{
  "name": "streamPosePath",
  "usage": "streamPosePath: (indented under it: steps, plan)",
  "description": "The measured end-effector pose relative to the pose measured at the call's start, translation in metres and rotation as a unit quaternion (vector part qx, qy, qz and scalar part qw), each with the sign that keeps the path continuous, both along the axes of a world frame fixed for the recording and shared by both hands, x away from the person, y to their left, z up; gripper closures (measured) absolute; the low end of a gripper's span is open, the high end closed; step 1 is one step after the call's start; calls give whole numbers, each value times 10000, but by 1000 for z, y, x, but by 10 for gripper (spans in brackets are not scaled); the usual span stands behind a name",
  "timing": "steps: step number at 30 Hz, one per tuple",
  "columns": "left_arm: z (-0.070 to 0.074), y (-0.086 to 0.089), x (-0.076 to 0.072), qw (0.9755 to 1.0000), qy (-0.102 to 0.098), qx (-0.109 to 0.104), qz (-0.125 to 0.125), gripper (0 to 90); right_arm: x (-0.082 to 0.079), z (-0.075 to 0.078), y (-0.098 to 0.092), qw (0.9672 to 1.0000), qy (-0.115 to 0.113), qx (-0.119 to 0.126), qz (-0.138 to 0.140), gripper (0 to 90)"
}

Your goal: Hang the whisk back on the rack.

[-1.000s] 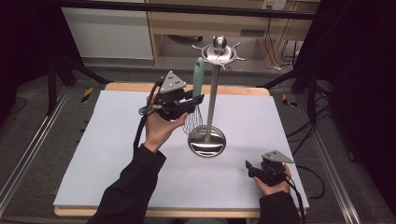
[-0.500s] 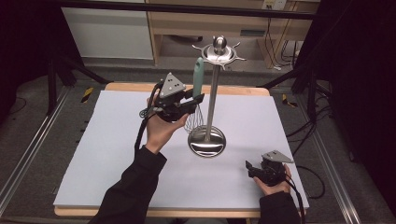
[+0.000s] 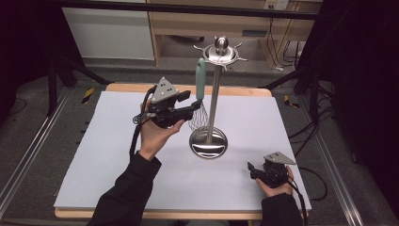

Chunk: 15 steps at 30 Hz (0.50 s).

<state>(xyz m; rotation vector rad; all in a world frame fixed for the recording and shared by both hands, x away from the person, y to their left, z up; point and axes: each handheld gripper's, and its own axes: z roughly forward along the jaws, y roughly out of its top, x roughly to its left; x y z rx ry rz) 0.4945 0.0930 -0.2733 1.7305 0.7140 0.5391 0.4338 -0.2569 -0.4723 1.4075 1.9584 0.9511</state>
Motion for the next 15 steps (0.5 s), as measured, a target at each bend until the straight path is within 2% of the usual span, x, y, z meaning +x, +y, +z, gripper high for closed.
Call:
streamPosePath:
  steps: [7,15]
  plan:
    - [-8,14,-8,9999,57,66,63,427,0,0,0,10000,-6,-24,-3,274]
    - [-22,28,-15,9999,99,22,112,380,0,-1,0,10000,30,-25,25,271]
